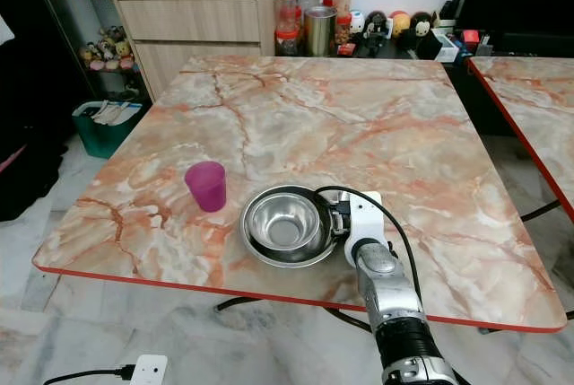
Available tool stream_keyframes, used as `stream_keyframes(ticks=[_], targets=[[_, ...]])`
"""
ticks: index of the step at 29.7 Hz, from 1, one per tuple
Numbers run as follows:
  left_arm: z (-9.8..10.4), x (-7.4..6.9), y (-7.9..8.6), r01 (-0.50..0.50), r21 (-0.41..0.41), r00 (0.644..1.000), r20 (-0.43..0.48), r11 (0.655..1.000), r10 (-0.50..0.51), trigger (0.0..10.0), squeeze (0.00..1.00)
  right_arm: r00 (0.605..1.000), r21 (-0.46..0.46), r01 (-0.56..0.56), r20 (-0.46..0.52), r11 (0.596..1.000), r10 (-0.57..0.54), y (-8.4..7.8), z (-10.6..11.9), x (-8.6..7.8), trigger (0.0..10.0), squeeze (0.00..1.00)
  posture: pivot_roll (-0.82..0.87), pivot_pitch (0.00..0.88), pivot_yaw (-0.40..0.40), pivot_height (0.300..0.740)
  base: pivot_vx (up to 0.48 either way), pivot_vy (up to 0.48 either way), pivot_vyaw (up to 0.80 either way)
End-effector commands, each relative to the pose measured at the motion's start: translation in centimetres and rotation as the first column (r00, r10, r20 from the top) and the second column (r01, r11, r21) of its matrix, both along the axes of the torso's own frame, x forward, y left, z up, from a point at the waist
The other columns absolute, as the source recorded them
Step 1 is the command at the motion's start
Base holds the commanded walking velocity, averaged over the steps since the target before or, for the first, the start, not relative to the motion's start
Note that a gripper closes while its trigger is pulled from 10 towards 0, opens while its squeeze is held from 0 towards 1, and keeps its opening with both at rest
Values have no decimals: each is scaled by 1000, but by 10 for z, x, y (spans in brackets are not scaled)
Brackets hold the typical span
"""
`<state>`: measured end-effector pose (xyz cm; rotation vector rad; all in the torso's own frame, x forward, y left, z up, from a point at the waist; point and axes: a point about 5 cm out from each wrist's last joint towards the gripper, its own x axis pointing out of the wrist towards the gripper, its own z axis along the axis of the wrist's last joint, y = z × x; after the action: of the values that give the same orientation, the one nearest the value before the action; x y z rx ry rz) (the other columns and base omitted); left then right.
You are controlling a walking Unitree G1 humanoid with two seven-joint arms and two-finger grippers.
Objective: Setting the table
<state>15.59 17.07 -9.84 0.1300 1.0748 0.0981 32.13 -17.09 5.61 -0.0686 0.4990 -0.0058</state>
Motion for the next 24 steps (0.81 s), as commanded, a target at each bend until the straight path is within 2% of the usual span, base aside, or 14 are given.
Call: stream_keyframes(ticks=[1, 2, 3, 4, 7, 9, 13, 24], targets=[[-3, -7, 1, 1, 2, 999, -39, 1000, -1, 10000, 0, 1000, 2, -4, 9, 1000, 4, 2, 3, 1, 10000, 1000, 19, 0, 32, 740, 0, 0, 0], [-3, -7, 1, 1, 2, 999, -39, 1000, -1, 10000, 0, 1000, 0, -5, 9, 1000, 5, 2, 3, 1, 10000, 1000, 19, 0, 32, 740, 0, 0, 0], [-3, -7, 1, 2, 3, 999, -39, 1000, -2, 10000, 0, 1000, -3, -6, 10, 1000, 6, 2, 4, 1, 10000, 235, 19, 0, 32, 740, 0, 0, 0], [-3, -7, 1, 2, 3, 999, -38, 1000, -2, 10000, 0, 1000, -4, -6, 13, 1000, 6, 2, 4, 1, 10000, 0, 19, 0, 32, 740, 0, 0, 0], [-3, -6, 1, 3, 4, 999, -38, 1000, -2, 10000, 0, 999, -9, 0, 36, 1000, 0, 3, 6, 2, 10000, 0, 22, 0, 31, 740, 0, 0, 0], [-3, -6, 1, 2, 5, 999, -38, 1000, -2, 10000, 0, 995, -27, -17, 96, 999, 20, 4, 13, 5, 10000, 0, 22, 0, 31, 740, 0, 0, 0], [-3, -6, 1, 3, 5, 999, -38, 1000, -3, 10000, 0, 988, -12, -18, 151, 1000, 20, 6, 22, 9, 10000, 0, 20, 0, 32, 740, 0, 0, 0], [-3, -6, 1, 3, -3, 999, -37, 1000, -3, 10000, 0, 987, -16, -23, 162, 1000, 26, 7, 22, 9, 10000, 0, 19, 0, 31, 740, 0, 0, 0]])
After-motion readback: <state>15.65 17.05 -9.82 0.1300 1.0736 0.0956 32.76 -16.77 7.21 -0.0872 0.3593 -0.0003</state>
